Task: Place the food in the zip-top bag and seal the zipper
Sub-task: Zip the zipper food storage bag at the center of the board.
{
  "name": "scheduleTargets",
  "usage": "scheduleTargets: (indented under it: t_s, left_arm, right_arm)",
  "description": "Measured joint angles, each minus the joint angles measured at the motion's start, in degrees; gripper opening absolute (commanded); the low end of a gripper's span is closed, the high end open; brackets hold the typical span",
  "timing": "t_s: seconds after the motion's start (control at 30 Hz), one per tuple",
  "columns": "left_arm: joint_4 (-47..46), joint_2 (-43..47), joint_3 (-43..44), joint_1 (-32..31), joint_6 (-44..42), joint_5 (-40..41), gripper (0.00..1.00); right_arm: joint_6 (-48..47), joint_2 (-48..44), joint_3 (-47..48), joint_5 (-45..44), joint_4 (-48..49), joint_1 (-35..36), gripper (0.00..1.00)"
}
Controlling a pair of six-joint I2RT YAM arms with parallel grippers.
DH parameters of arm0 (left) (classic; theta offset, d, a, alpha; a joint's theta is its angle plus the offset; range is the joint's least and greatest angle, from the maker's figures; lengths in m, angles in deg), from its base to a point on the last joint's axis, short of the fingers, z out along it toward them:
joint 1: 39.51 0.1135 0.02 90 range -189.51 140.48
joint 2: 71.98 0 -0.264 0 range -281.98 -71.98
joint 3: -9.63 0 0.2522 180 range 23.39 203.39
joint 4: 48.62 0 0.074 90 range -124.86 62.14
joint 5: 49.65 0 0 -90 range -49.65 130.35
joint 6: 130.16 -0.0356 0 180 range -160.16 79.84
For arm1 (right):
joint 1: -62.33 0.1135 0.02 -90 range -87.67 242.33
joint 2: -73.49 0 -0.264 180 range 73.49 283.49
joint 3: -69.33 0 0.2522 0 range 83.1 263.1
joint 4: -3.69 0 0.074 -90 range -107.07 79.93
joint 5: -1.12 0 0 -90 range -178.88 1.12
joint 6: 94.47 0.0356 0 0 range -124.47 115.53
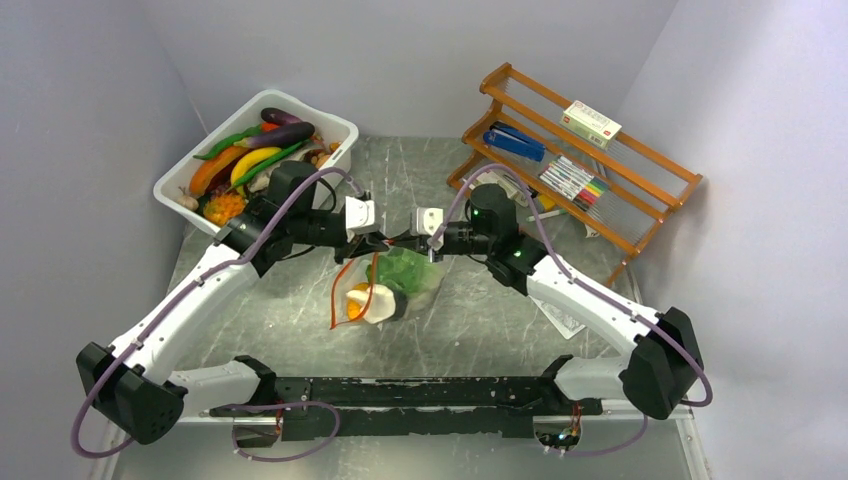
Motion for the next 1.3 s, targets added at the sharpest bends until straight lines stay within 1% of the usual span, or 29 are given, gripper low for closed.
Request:
scheduleTargets:
  t_s: [0.13,0.3,0.43,0.77,1.3]
  left_arm:
    - [-0.3,0.0,0.0,0.1,0.1,0.8,0.07]
    - [-0.9,0.3,-1.3,0.0,0.1,1.7,0.07]
    - [-1.4,1.6,-2.7,0.0,0.5,2.4,0.07]
    - [-1.3,2.2,-2.8,0.0,0.6,3.2,0.07]
    - [-1.3,3.2,-4.0,0.1,1.2,5.0,0.07]
  right_arm:
    - [2.4,-0.6,-1.6,-3.3,3.3,0.3,0.00]
    - [5.0,-3.6,-5.2,-6.2,7.1,0.5,0.00]
    - [6.6,-4.7,-6.1,-7.1,8.3,0.6,0.00]
    - [9.0,-7.2,-6.7,-10.1,9.4,0.3,0.00]
    - [16.5,-8.8,-8.4,-14.8,13.4,-4.1,0.00]
